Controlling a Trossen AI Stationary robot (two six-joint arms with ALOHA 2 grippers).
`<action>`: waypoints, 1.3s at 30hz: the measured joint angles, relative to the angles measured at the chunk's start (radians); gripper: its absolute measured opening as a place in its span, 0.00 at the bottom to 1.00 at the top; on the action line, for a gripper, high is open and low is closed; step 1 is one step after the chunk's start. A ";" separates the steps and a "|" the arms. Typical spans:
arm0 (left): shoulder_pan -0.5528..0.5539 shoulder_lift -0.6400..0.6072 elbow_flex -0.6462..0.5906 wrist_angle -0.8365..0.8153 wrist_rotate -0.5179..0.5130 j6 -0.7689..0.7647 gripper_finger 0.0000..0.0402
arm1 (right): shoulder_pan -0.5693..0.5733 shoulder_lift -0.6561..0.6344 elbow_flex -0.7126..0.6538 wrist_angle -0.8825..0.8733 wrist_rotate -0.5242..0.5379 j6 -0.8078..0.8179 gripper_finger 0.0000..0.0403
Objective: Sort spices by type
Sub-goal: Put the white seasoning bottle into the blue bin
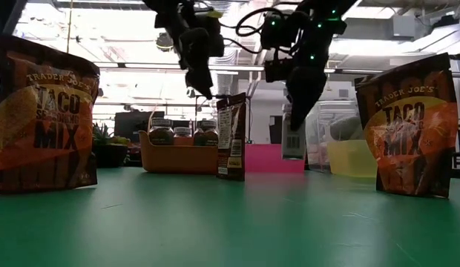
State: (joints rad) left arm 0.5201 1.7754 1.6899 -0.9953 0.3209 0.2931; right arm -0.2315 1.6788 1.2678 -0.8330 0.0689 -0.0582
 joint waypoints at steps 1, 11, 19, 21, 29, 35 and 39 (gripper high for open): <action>0.001 -0.021 -0.032 0.020 -0.012 -0.003 0.67 | 0.001 0.010 0.000 0.005 0.000 -0.002 0.58; 0.001 -0.183 -0.224 0.132 -0.117 -0.063 0.66 | 0.001 0.043 0.000 0.014 -0.072 0.005 0.66; -0.017 -0.183 -0.225 0.181 -0.165 -0.143 0.69 | -0.008 -0.002 0.022 -0.041 -0.072 0.028 0.76; -0.030 -0.182 -0.225 0.236 -0.165 -0.163 0.70 | -0.015 -0.043 0.043 -0.047 -0.072 0.039 0.77; -0.090 -0.168 -0.225 0.351 -0.103 -0.200 0.73 | -0.060 -0.323 -0.032 -0.108 -0.069 0.175 0.79; -0.155 -0.170 -0.225 0.426 -0.091 -0.205 0.73 | -0.041 -0.579 -0.238 -0.072 -0.036 0.348 0.79; -0.202 -0.138 -0.214 0.477 -0.088 -0.226 0.72 | -0.006 -0.667 -0.281 -0.079 0.039 0.448 0.79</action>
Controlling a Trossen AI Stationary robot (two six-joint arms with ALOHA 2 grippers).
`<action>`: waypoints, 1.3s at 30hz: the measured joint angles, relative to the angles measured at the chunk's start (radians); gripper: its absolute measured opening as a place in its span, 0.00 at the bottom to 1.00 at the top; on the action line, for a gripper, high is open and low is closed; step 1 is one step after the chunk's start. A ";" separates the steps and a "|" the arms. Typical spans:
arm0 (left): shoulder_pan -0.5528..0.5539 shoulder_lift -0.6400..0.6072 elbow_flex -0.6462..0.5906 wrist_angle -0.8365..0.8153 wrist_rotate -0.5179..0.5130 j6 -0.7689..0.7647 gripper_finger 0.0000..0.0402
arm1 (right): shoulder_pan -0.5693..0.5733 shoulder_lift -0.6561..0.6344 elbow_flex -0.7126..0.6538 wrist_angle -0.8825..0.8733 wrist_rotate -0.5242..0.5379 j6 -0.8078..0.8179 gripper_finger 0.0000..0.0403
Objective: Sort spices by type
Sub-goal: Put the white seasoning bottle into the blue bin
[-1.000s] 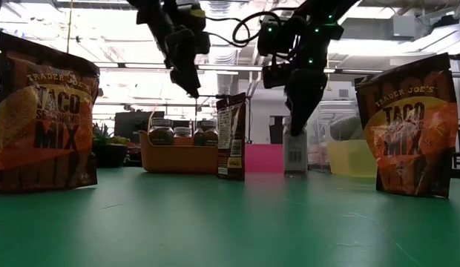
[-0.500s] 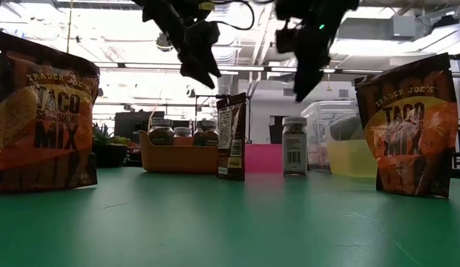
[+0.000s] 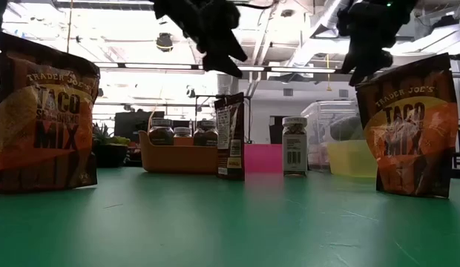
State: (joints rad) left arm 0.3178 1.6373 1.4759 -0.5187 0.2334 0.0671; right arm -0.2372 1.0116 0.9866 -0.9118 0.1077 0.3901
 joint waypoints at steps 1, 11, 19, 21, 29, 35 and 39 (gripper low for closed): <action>-0.009 0.014 0.004 -0.001 0.003 -0.009 0.72 | 0.009 -0.009 0.000 -0.009 0.021 0.017 0.79; -0.071 0.238 0.250 -0.010 -0.011 -0.016 0.72 | 0.111 -0.099 0.000 -0.096 0.178 0.135 0.79; -0.084 0.407 0.404 -0.016 -0.020 0.040 0.72 | 0.195 -0.172 -0.001 -0.180 0.247 0.216 0.79; -0.089 0.437 0.423 -0.016 0.006 0.072 0.72 | 0.216 -0.182 -0.001 -0.185 0.274 0.236 0.79; -0.110 0.506 0.427 -0.009 0.019 0.179 0.72 | 0.277 -0.188 -0.001 -0.188 0.342 0.293 0.79; -0.111 0.544 0.427 0.012 -0.040 0.226 0.72 | 0.298 -0.180 -0.001 -0.188 0.373 0.319 0.79; -0.110 0.540 0.403 0.037 -0.055 0.253 0.72 | 0.303 -0.181 -0.001 -0.188 0.400 0.333 0.79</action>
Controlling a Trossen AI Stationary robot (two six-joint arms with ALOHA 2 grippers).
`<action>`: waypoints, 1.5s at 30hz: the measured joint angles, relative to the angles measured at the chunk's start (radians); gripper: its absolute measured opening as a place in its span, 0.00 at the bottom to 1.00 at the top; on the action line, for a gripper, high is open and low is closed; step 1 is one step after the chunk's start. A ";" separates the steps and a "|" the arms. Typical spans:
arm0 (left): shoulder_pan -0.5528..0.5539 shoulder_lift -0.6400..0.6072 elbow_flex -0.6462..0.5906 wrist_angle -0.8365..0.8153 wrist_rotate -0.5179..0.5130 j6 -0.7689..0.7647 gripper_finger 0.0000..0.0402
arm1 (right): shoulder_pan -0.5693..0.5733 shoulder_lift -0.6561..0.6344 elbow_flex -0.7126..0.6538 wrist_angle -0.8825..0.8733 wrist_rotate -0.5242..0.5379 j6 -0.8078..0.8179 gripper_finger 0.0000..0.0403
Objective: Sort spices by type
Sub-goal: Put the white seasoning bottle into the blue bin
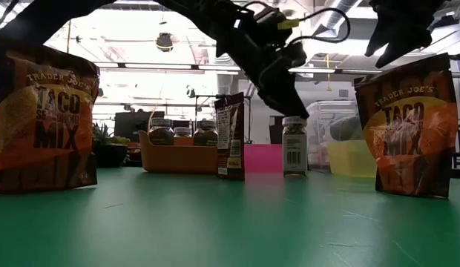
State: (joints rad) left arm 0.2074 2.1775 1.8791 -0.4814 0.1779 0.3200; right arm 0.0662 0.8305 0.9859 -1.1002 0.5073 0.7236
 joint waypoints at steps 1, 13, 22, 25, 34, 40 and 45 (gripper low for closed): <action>0.000 0.000 -0.005 -0.005 -0.001 0.009 0.72 | 0.000 0.001 0.000 0.000 0.007 0.002 0.79; 0.009 0.043 -0.028 -0.011 0.031 0.042 0.72 | -0.026 0.023 -0.001 0.026 0.020 0.003 0.79; 0.032 0.032 -0.028 -0.039 0.031 0.048 0.47 | -0.030 0.094 -0.001 0.046 0.023 0.003 0.79; 0.069 0.005 -0.028 -0.069 0.035 0.023 0.47 | -0.030 0.114 -0.001 0.069 0.023 0.003 0.79; 0.235 -0.177 -0.029 -0.098 0.021 -0.095 0.47 | -0.072 0.114 -0.001 0.094 0.038 -0.026 0.79; 0.331 -0.219 -0.027 -0.110 -0.107 -0.145 0.47 | -0.113 0.112 -0.001 0.145 0.041 -0.080 0.79; 0.386 -0.207 -0.049 -0.126 -0.169 -0.189 0.47 | -0.148 0.112 -0.001 0.229 0.039 -0.145 0.79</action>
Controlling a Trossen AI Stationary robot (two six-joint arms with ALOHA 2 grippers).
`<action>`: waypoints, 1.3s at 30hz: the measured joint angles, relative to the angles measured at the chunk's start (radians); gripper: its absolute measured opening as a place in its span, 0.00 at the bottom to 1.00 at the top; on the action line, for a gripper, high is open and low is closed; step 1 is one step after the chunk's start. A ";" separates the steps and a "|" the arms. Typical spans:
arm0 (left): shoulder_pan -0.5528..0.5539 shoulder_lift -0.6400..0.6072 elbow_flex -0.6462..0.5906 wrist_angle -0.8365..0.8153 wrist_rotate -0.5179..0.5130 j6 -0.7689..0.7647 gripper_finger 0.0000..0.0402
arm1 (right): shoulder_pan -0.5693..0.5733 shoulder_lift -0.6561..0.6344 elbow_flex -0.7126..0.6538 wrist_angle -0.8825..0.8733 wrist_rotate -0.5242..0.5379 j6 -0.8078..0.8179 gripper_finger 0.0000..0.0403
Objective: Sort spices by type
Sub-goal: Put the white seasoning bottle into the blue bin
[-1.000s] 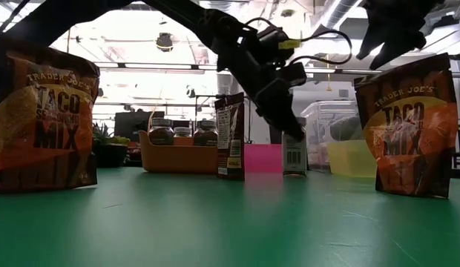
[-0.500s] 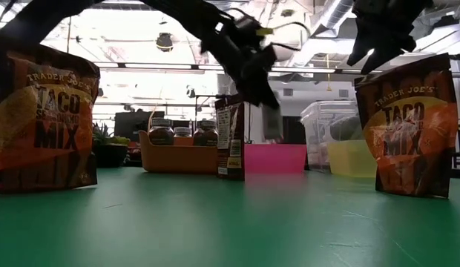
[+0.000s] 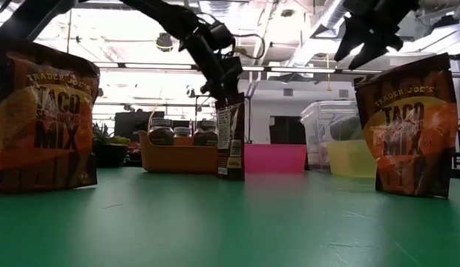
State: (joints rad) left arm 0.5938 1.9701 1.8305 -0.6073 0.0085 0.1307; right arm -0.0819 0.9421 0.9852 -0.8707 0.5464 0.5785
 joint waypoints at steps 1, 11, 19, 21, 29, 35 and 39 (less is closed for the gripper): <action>0.006 0.000 -0.011 0.004 -0.010 -0.003 0.47 | -0.007 0.000 0.000 0.000 -0.004 -0.002 0.79; 0.010 0.001 -0.092 -0.015 -0.034 0.003 0.47 | -0.046 0.000 0.000 -0.018 -0.022 -0.021 0.79; 0.024 -0.009 -0.119 -0.010 -0.070 -0.002 0.47 | -0.052 0.000 0.000 -0.017 -0.029 -0.003 0.79; 0.033 -0.007 -0.119 0.001 -0.070 -0.001 0.47 | -0.052 0.000 0.000 -0.015 -0.029 -0.004 0.79; 0.066 -0.004 -0.234 0.089 -0.048 -0.044 0.47 | -0.052 0.000 0.000 -0.015 -0.028 -0.004 0.79; 0.051 -0.004 -0.326 0.202 -0.073 -0.053 0.47 | -0.052 0.000 0.000 -0.010 -0.028 -0.004 0.79; 0.047 -0.004 -0.347 0.243 -0.074 -0.070 0.47 | -0.052 0.000 0.000 -0.010 -0.028 -0.003 0.79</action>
State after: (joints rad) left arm 0.6407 1.9659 1.4831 -0.3639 -0.0659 0.0603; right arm -0.1337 0.9421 0.9855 -0.8803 0.5183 0.5751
